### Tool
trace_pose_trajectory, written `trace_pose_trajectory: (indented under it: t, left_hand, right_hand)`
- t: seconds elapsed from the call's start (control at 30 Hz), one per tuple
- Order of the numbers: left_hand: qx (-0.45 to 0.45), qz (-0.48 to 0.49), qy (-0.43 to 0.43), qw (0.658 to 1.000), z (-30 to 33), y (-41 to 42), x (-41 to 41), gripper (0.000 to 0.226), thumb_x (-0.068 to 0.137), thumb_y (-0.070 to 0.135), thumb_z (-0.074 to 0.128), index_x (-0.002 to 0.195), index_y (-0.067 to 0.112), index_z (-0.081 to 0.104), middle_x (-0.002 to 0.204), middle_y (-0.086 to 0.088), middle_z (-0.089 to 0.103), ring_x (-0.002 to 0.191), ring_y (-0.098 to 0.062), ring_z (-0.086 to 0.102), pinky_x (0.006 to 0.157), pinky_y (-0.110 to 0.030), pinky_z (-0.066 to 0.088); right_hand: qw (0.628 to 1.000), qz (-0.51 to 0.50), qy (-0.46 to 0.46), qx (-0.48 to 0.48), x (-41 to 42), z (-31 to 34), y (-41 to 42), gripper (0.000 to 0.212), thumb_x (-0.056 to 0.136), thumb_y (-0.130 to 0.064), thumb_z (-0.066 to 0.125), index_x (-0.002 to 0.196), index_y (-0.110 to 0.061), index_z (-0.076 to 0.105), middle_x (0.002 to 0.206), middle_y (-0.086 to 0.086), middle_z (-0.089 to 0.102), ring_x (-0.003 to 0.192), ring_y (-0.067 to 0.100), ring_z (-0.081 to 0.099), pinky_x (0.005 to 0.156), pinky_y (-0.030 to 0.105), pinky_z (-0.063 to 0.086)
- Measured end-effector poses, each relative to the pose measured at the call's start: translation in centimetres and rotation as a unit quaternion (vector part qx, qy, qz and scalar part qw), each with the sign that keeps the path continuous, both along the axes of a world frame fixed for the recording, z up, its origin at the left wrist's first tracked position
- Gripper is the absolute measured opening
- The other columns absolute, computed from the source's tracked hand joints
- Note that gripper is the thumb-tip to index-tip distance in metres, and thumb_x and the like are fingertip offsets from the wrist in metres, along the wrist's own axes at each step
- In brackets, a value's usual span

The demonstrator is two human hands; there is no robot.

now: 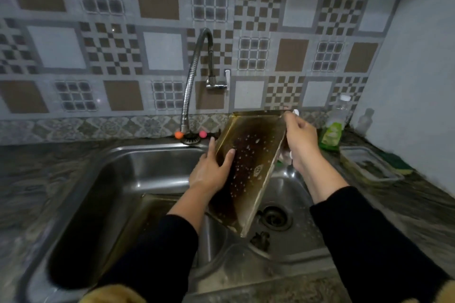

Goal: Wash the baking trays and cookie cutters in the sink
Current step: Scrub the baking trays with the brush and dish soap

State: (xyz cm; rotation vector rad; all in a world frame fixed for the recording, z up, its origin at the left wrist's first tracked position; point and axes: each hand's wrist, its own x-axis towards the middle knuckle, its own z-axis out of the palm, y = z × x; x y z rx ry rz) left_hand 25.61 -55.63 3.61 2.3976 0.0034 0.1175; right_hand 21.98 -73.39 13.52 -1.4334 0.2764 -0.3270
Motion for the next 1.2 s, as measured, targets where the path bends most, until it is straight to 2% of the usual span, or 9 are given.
trace_pose_trajectory:
  t: [0.13, 0.2, 0.3, 0.4, 0.57, 0.67, 0.77, 0.87, 1.2]
  left_hand:
    - [0.014, 0.042, 0.027, 0.999, -3.0, 5.0, -1.2, 0.078, 0.085, 0.078, 0.024, 0.150, 0.044, -0.003, 0.138, -0.008, 0.050, 0.122, -0.028, 0.051, 0.093, -0.039, 0.044]
    - [0.009, 0.070, 0.070, 0.995, -4.8, 7.8, -1.6, 0.081, 0.085, 0.077, 0.027, 0.151, 0.042, -0.004, 0.140, -0.008, 0.048, 0.122, -0.029, 0.051, 0.096, -0.042, 0.044]
    - [-0.013, 0.104, 0.142, 0.984, -7.6, 11.8, -2.1, 0.084, 0.085, 0.076, 0.034, 0.151, 0.042, -0.006, 0.141, -0.011, 0.046, 0.121, -0.031, 0.052, 0.098, -0.042, 0.044]
    - [-0.017, 0.146, 0.193, 0.970, -10.1, 14.7, -2.5, 0.094, 0.079, 0.079, 0.042, 0.149, 0.044, -0.008, 0.139, -0.014, 0.043, 0.119, -0.035, 0.052, 0.100, -0.047, 0.043]
    - [0.057, 0.187, 0.265, 0.944, -12.6, 18.3, -2.6, 0.103, 0.077, 0.078, 0.048, 0.151, 0.036, -0.011, 0.142, -0.016, 0.038, 0.123, -0.035, 0.048, 0.099, -0.044, 0.041]
    - [0.110, 0.193, 0.297, 0.929, -13.8, 19.8, -2.4, 0.107, 0.075, 0.078, 0.051, 0.152, 0.032, -0.009, 0.142, -0.016, 0.038, 0.124, -0.034, 0.047, 0.101, -0.044, 0.042]
    - [0.143, 0.182, 0.323, 0.918, -14.6, 20.2, -2.2, 0.109, 0.076, 0.072, 0.057, 0.152, 0.029, -0.007, 0.145, -0.016, 0.033, 0.129, -0.034, 0.042, 0.103, -0.044, 0.040]
    - [0.155, 0.185, 0.325, 0.914, -15.0, 19.9, -2.2, 0.108, 0.077, 0.067, 0.062, 0.152, 0.028, -0.006, 0.150, -0.015, 0.023, 0.137, -0.034, 0.029, 0.107, -0.047, 0.033]
    - [0.271, 0.197, 0.269, 0.903, -13.4, 17.5, -1.1, 0.101, 0.079, 0.065, 0.058, 0.152, 0.025, 0.003, 0.150, -0.010, 0.009, 0.136, -0.031, 0.018, 0.105, -0.048, 0.032]
  right_hand:
    - [0.995, -0.001, 0.038, -0.088, 0.6, -2.6, 2.9, 0.050, 0.092, -0.040, 0.058, 0.139, -0.033, 0.044, 0.143, -0.002, 0.044, 0.122, 0.023, 0.049, 0.096, 0.037, 0.046]
    - [0.989, -0.013, 0.045, -0.143, 0.9, -3.9, 3.9, 0.068, 0.085, -0.038, 0.069, 0.143, -0.034, 0.034, 0.150, -0.001, 0.034, 0.129, 0.027, 0.041, 0.099, 0.041, 0.041]
    - [0.976, -0.001, 0.068, -0.209, 1.5, -6.1, 5.4, 0.076, 0.075, -0.023, 0.079, 0.136, -0.031, 0.034, 0.135, -0.001, 0.043, 0.117, 0.027, 0.048, 0.097, 0.047, 0.045]
    - [0.943, 0.014, 0.069, -0.326, 1.6, -8.2, 6.6, 0.069, 0.072, -0.021, 0.078, 0.127, -0.024, 0.036, 0.110, -0.005, 0.047, 0.104, 0.029, 0.057, 0.085, 0.036, 0.045]
    - [0.896, 0.058, 0.073, -0.434, 1.9, -10.0, 7.6, 0.063, 0.073, -0.029, 0.073, 0.127, -0.032, 0.040, 0.123, -0.009, 0.054, 0.099, 0.025, 0.060, 0.074, 0.032, 0.043]
    - [0.899, 0.081, 0.048, -0.428, 2.2, -11.4, 7.5, 0.067, 0.066, -0.036, 0.072, 0.127, -0.043, 0.043, 0.099, -0.007, 0.062, 0.094, 0.023, 0.061, 0.082, 0.039, 0.050]
    - [0.899, 0.095, 0.023, -0.427, 2.4, -12.4, 7.2, 0.072, 0.066, -0.033, 0.074, 0.132, -0.045, 0.047, 0.072, -0.009, 0.049, 0.086, 0.023, 0.056, 0.082, 0.035, 0.048]
    - [0.894, 0.103, -0.001, -0.436, 2.6, -12.8, 7.0, 0.071, 0.070, -0.020, 0.078, 0.134, -0.038, 0.051, 0.069, -0.011, 0.046, 0.070, 0.013, 0.049, 0.071, 0.020, 0.039]
    - [0.896, 0.108, 0.026, -0.431, 2.5, -13.4, 5.1, 0.067, 0.073, -0.021, 0.077, 0.135, -0.034, 0.052, 0.075, -0.018, 0.043, 0.065, 0.001, 0.048, 0.068, 0.016, 0.036]
